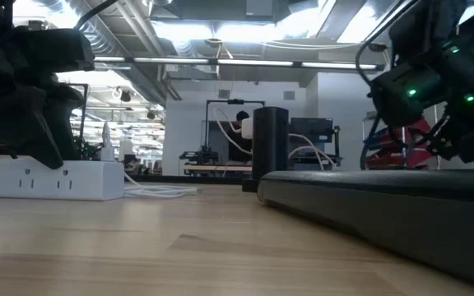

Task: Insert USB
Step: Insert the black USB cable into the white outlet extension

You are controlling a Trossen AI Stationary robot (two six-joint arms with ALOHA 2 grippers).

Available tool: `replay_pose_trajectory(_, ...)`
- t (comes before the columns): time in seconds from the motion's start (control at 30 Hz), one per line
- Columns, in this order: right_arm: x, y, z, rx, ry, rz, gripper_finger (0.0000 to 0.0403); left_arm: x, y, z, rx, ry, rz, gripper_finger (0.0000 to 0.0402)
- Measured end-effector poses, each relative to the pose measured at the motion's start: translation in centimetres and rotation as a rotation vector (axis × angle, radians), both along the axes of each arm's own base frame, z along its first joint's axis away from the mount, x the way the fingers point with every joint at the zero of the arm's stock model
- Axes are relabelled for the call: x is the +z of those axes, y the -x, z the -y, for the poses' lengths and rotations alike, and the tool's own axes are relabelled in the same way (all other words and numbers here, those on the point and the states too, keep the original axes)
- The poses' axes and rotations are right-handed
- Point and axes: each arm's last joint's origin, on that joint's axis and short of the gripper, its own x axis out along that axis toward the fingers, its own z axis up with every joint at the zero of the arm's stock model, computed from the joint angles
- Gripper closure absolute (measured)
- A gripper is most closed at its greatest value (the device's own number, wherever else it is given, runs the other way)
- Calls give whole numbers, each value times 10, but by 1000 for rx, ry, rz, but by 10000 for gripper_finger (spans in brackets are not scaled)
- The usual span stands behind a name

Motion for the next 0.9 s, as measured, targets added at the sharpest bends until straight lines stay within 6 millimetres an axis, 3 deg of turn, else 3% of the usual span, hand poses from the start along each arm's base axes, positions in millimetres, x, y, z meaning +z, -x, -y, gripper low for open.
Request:
replay_pose_trajectory(0.57, 16, 3, 49, -190, -331, 71, 260, 0, 0, 0, 0, 0, 0, 231)
replay_pose_trajectory(0.77, 41, -1, 56, -178, -383, 30, 260, 0, 0, 0, -6, -9, 1, 231)
replay_pose_trajectory(0.9, 45, -6, 57, -150, -414, 91, 260, 0, 0, 0, -9, -12, 1, 231)
